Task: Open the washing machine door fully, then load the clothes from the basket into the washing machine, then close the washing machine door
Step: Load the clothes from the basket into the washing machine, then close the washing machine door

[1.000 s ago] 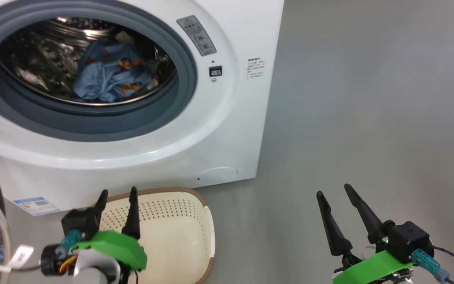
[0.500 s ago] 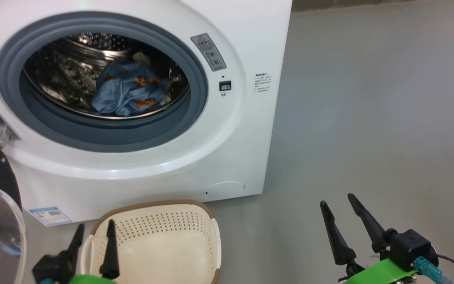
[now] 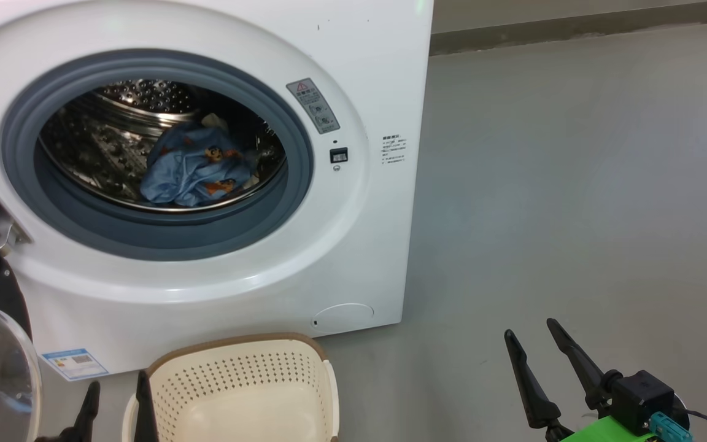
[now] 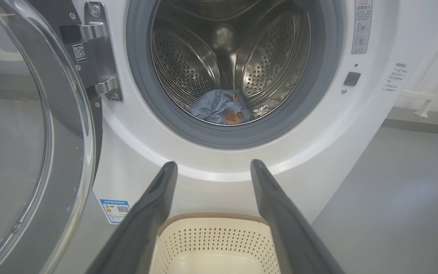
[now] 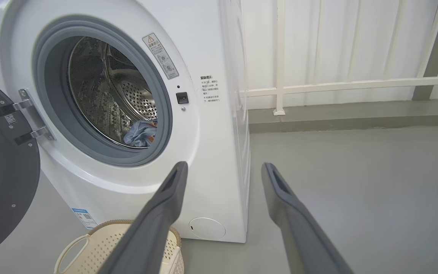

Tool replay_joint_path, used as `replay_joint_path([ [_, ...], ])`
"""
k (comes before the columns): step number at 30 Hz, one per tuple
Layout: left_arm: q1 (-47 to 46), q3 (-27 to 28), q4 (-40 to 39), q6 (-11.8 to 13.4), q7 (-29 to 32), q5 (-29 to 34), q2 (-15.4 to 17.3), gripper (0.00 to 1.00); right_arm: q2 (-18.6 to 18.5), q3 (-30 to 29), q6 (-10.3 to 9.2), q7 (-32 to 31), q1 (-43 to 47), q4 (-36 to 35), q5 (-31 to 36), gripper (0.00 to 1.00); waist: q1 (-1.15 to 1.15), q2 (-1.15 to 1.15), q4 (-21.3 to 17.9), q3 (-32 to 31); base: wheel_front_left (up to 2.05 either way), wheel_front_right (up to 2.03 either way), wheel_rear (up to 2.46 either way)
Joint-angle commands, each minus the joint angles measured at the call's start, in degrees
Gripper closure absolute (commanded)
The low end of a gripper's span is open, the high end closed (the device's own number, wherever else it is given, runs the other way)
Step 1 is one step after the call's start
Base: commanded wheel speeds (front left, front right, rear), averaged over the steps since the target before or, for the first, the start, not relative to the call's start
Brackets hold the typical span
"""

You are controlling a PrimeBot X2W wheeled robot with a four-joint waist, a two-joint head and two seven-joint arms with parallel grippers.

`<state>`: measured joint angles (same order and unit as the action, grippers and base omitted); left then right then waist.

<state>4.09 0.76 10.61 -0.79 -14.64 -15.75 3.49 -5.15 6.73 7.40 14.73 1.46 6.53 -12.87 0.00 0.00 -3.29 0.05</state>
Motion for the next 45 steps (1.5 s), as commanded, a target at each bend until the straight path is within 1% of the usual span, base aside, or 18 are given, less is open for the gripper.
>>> replay_joint_path([
  [1, -0.2, 2.5, -1.6, -0.4, -0.4, 0.8, 0.3, 0.00, -0.4, 1.4, 0.09, 0.3, -0.5, -1.3, -0.5, 0.00, 0.00, 0.00, -0.4, -0.3, 0.00, 0.00, 0.00],
  [6, 0.1, 3.7, -1.5, -1.3, -0.4, 1.2, 0.0, 0.00, -0.4, 1.1, 0.09, 0.3, -0.2, -1.3, -0.7, 0.00, 0.00, 0.00, -0.8, -0.4, 0.00, 0.00, 0.00],
  [18, 0.4, 5.5, -1.2, -2.0, -0.4, 1.9, -0.4, 0.00, 0.0, 0.4, 0.09, 0.3, -0.2, -1.5, -0.7, 0.00, 0.00, 0.00, -1.1, -0.6, 0.00, 0.00, 0.00],
  [40, 1.0, 5.5, -1.7, -2.7, -0.4, 2.4, -0.6, 0.00, -0.4, -0.2, 0.09, 0.3, -1.9, -0.9, -0.3, 0.00, 0.00, 0.00, -0.6, -0.7, 0.00, 0.00, 0.00],
  [45, 1.7, 4.5, -1.8, -2.4, -0.4, 2.0, -0.6, 0.00, -0.6, -0.3, 0.09, 0.3, -2.1, -0.6, -0.3, 0.00, 0.00, 0.00, -0.6, -0.9, 0.00, 0.00, 0.00],
])
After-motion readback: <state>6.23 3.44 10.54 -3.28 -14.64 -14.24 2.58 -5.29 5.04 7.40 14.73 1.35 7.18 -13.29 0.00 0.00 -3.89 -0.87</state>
